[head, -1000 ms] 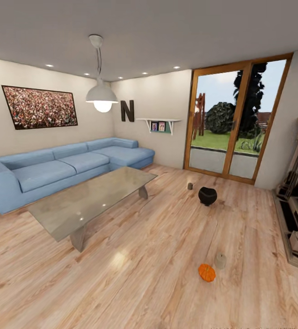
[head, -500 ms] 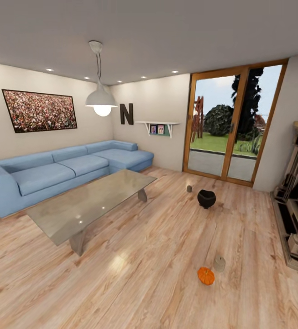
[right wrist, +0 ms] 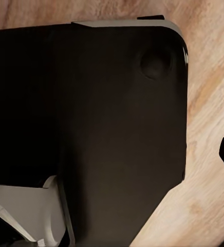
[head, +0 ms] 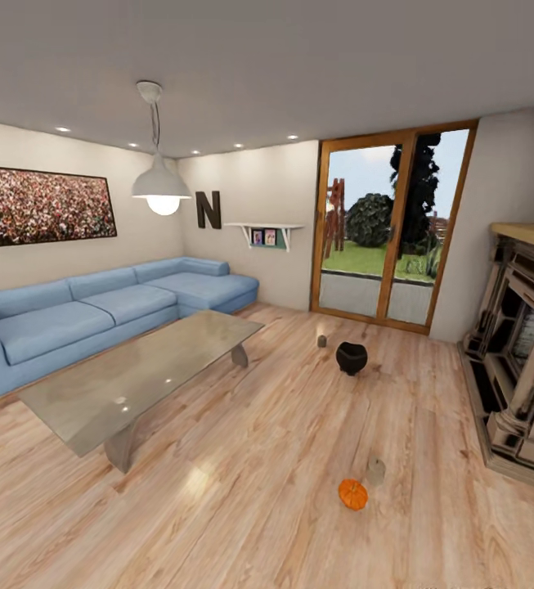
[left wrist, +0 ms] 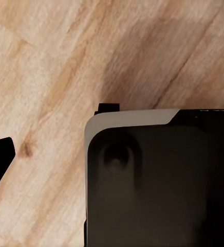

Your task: Place each of the two pumpkins and all three candles from the living room inside a cabinet in the living room (use any cabinet), then make sure every cabinet is closed, and position the cauldron so it is next to a table in the living room.

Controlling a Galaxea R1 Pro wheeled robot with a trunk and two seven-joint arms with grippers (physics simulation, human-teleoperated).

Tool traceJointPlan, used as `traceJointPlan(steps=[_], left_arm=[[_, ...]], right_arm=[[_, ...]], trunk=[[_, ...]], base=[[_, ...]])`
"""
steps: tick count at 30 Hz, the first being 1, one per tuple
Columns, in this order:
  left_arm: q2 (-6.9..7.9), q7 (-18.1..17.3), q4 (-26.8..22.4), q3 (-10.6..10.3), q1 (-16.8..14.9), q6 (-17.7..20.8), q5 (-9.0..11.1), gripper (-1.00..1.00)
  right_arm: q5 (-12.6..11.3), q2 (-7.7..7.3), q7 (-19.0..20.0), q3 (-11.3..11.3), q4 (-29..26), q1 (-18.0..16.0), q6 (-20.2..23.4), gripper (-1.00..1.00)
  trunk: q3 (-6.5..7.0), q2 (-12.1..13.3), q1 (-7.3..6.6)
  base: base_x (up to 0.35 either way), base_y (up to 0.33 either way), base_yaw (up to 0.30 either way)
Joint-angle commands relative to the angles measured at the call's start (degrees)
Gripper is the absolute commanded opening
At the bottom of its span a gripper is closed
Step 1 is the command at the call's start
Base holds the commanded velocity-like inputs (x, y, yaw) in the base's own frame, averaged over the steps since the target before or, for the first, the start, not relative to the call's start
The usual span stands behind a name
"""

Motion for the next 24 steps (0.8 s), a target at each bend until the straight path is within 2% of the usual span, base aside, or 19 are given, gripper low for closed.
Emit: traceJointPlan(steps=[1,24], left_arm=[[0.00,0.02,0.04,-0.03,-0.03,-0.19,-0.01,1.00],[0.00,0.02,0.05,-0.27,-0.03,-0.20,-0.04,1.00]], right_arm=[[-0.10,0.04,0.01,-0.38,-0.02,-0.01,-0.06,1.00],[-0.24,0.08,-0.43,-0.48,0.16,0.07,0.04,1.00]], trunk=[[0.19,0.37,-0.22],[5.66,9.60,-5.27]], base=[[0.000,0.000,-0.190],[0.000,0.000,-0.198]])
